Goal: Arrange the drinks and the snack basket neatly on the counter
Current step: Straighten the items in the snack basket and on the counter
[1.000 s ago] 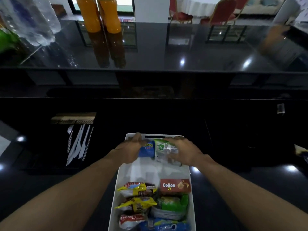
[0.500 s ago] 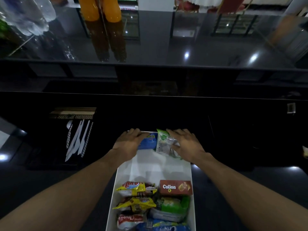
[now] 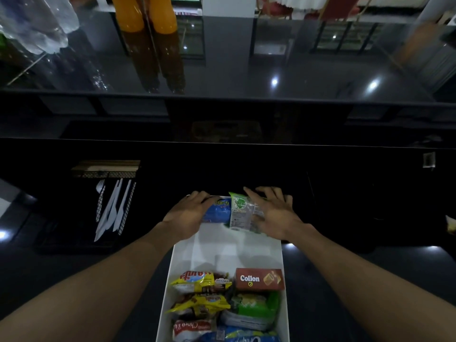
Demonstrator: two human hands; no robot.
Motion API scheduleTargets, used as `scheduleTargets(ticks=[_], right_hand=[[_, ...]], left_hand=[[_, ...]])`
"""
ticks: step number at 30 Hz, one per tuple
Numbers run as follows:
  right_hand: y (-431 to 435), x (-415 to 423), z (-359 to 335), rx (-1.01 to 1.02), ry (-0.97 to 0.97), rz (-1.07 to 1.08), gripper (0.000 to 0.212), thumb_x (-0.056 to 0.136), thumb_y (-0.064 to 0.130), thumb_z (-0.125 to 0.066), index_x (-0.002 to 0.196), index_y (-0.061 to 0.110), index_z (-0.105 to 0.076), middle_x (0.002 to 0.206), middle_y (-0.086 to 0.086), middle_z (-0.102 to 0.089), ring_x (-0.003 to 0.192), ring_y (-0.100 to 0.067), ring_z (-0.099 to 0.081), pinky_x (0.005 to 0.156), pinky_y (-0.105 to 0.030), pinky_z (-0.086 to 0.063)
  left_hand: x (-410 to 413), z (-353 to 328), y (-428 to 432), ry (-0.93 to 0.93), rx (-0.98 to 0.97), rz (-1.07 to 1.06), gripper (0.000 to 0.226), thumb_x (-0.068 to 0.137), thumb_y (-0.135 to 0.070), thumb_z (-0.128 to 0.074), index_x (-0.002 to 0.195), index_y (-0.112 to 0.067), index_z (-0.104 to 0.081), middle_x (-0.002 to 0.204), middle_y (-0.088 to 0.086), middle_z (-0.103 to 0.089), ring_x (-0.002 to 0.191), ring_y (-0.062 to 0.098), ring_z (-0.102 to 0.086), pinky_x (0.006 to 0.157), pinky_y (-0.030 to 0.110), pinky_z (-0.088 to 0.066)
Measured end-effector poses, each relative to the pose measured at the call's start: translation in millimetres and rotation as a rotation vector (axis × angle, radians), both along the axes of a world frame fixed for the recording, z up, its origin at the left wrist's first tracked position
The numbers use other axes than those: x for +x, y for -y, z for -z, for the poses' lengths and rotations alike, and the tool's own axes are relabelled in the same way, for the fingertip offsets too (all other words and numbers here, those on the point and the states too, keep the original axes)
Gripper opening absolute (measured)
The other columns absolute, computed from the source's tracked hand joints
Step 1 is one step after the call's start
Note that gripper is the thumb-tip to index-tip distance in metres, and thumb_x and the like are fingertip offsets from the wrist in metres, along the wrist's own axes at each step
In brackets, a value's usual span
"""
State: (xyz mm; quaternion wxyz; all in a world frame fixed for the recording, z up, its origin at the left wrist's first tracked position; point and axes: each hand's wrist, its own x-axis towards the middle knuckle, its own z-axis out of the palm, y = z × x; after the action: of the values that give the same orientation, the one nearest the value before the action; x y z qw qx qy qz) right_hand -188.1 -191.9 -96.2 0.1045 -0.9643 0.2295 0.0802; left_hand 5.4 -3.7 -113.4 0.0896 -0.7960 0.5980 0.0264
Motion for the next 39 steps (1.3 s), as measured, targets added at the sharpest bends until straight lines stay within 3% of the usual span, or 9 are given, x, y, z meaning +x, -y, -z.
scheduleTargets(ticks=[12, 16, 19, 22, 28, 31, 34, 36, 39], right_hand=[[-9.9, -10.8, -15.5, -0.024, 0.105, -0.010, 0.085, 0.087, 0.057, -0.055, 0.159, 0.043, -0.012, 0.162, 0.001, -0.020, 0.147, -0.023, -0.009, 0.106, -0.043, -0.016], [-20.3, -15.7, -26.2, -0.101, 0.287, -0.058, 0.068, 0.088, 0.049, -0.060, 0.152, 0.034, -0.040, 0.147, 0.001, -0.042, 0.137, -0.022, -0.031, 0.100, -0.042, -0.026], [-32.0, -20.2, -35.7, -0.003, 0.396, -0.214, 0.036, 0.094, 0.036, -0.065, 0.126, 0.020, -0.066, 0.119, -0.002, -0.062, 0.109, -0.020, -0.057, 0.090, -0.039, -0.042], [-47.6, -24.8, -45.2, 0.263, 0.230, -0.274, 0.036, 0.092, 0.047, -0.069, 0.109, 0.016, -0.073, 0.098, 0.003, -0.068, 0.084, -0.012, -0.060, 0.077, -0.031, -0.051], [-67.3, -30.8, -48.5, 0.570, -0.119, -0.210, 0.066, 0.066, 0.072, -0.079, 0.112, 0.025, -0.072, 0.096, 0.014, -0.068, 0.091, -0.006, -0.065, 0.083, -0.030, -0.055], [-69.9, -32.5, -43.2, 0.631, -0.195, -0.184, 0.054, 0.060, 0.066, -0.085, 0.100, 0.031, -0.073, 0.093, 0.018, -0.070, 0.087, -0.002, -0.065, 0.081, -0.029, -0.056], [-69.4, -34.9, -36.9, 0.649, -0.182, -0.171, 0.037, 0.066, 0.046, -0.088, 0.096, 0.029, -0.074, 0.090, 0.016, -0.070, 0.084, -0.004, -0.066, 0.076, -0.026, -0.056], [-68.1, -35.1, -35.8, 0.657, -0.159, -0.161, 0.032, 0.071, 0.038, -0.085, 0.098, 0.024, -0.076, 0.092, 0.012, -0.071, 0.085, -0.008, -0.068, 0.077, -0.029, -0.056], [-65.5, -33.6, -34.6, 0.573, -0.155, -0.198, 0.024, 0.073, 0.034, -0.082, 0.091, 0.024, -0.071, 0.087, 0.007, -0.070, 0.081, -0.014, -0.067, 0.072, -0.031, -0.055]], left_hand=[[-13.1, -23.4, -9.7, -0.053, -0.094, 0.010, 0.058, 0.099, -0.025, -0.049, 0.153, -0.024, -0.028, 0.144, 0.002, -0.038, 0.132, 0.022, -0.037, 0.106, 0.032, -0.032], [-18.8, -28.5, -16.2, -0.158, -0.101, 0.008, 0.046, 0.100, -0.027, -0.050, 0.145, -0.021, -0.043, 0.138, 0.002, -0.047, 0.127, 0.021, -0.045, 0.102, 0.029, -0.034], [-26.8, -33.9, -22.4, -0.408, -0.049, -0.073, 0.034, 0.097, -0.029, -0.059, 0.130, -0.019, -0.058, 0.123, 0.000, -0.060, 0.112, 0.017, -0.058, 0.085, 0.019, -0.039], [-38.8, -39.5, -27.5, -0.574, 0.014, -0.147, 0.029, 0.091, -0.039, -0.068, 0.114, -0.023, -0.067, 0.104, -0.002, -0.067, 0.097, 0.014, -0.062, 0.076, 0.021, -0.043], [-55.4, -53.5, -33.2, -0.855, 0.286, -0.297, 0.045, 0.078, -0.054, -0.078, 0.110, -0.023, -0.071, 0.106, -0.001, -0.070, 0.100, 0.016, -0.063, 0.088, 0.030, -0.049], [-58.9, -57.1, -35.9, -0.868, 0.428, -0.328, 0.054, 0.070, -0.057, -0.081, 0.114, -0.029, -0.069, 0.108, -0.011, -0.066, 0.101, 0.008, -0.060, 0.093, 0.027, -0.049], [-59.4, -53.8, -39.6, -0.843, 0.510, -0.318, 0.056, 0.070, -0.046, -0.084, 0.119, -0.029, -0.066, 0.114, -0.010, -0.065, 0.096, 0.003, -0.058, 0.082, 0.020, -0.048], [-58.0, -50.0, -42.5, -0.832, 0.502, -0.301, 0.050, 0.074, -0.034, -0.083, 0.120, -0.024, -0.066, 0.117, -0.005, -0.066, 0.091, 0.006, -0.059, 0.075, 0.019, -0.048], [-57.3, -48.1, -44.5, -0.811, 0.401, -0.285, 0.043, 0.077, -0.027, -0.080, 0.118, -0.021, -0.067, 0.117, -0.001, -0.064, 0.098, 0.013, -0.060, 0.082, 0.027, -0.049]])
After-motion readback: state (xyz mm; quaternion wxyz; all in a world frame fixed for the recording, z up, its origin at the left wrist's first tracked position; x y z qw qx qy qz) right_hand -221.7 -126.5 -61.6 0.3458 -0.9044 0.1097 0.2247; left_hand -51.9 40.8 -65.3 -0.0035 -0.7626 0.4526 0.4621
